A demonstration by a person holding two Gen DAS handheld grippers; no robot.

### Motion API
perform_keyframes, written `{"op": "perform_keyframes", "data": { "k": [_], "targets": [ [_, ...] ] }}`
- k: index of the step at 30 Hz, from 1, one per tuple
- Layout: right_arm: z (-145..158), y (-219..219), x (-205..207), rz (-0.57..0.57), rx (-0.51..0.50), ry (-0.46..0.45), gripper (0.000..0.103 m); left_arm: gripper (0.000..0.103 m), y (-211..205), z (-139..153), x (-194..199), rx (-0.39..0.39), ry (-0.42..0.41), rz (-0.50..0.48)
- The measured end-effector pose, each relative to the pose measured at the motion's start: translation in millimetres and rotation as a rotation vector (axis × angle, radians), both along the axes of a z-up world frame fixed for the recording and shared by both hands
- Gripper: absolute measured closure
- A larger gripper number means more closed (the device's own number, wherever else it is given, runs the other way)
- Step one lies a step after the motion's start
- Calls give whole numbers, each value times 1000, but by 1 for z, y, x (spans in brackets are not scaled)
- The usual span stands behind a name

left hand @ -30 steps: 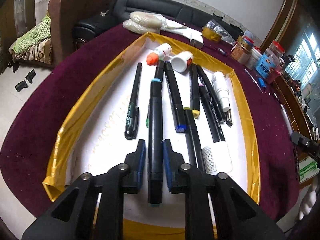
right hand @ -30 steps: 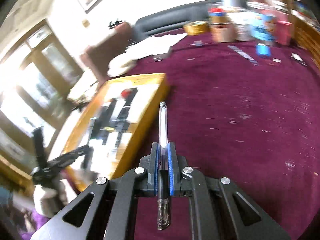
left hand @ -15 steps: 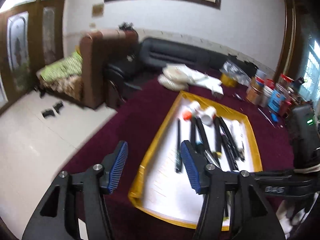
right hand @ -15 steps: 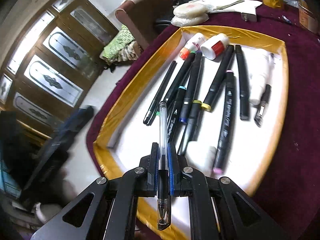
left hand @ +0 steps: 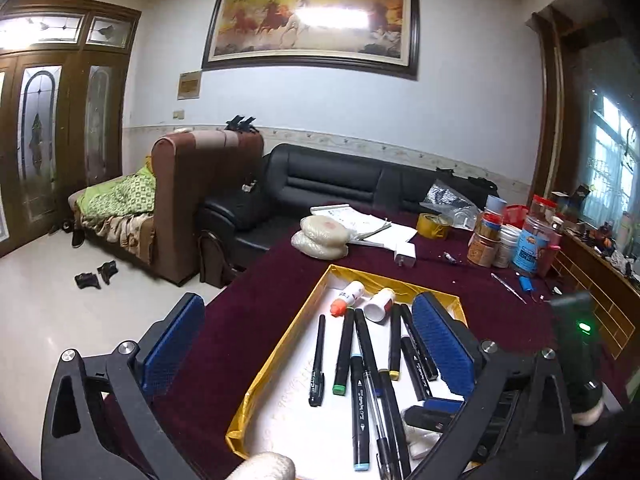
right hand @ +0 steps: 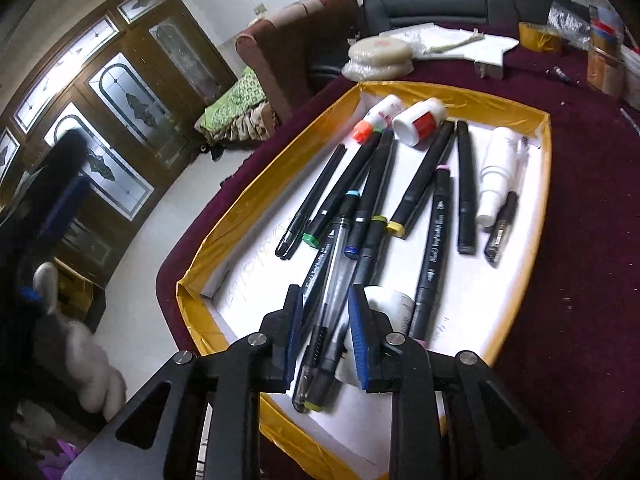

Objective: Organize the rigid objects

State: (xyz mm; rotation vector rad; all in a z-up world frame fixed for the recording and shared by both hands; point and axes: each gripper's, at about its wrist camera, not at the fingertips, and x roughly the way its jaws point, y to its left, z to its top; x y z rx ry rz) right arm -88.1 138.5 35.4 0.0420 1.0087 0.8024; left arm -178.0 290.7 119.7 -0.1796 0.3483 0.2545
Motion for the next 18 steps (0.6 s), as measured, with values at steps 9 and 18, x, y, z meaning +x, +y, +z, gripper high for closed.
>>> {"op": "perform_keyframes", "data": {
  "k": [9, 18],
  "targets": [
    [14, -14, -18, -6, -26, -166, 72, 0, -17, -12, 27, 1, 139, 60],
    [13, -28, -23, -12, -29, -203, 67, 0, -37, -25, 34, 15, 242, 97]
  ]
}}
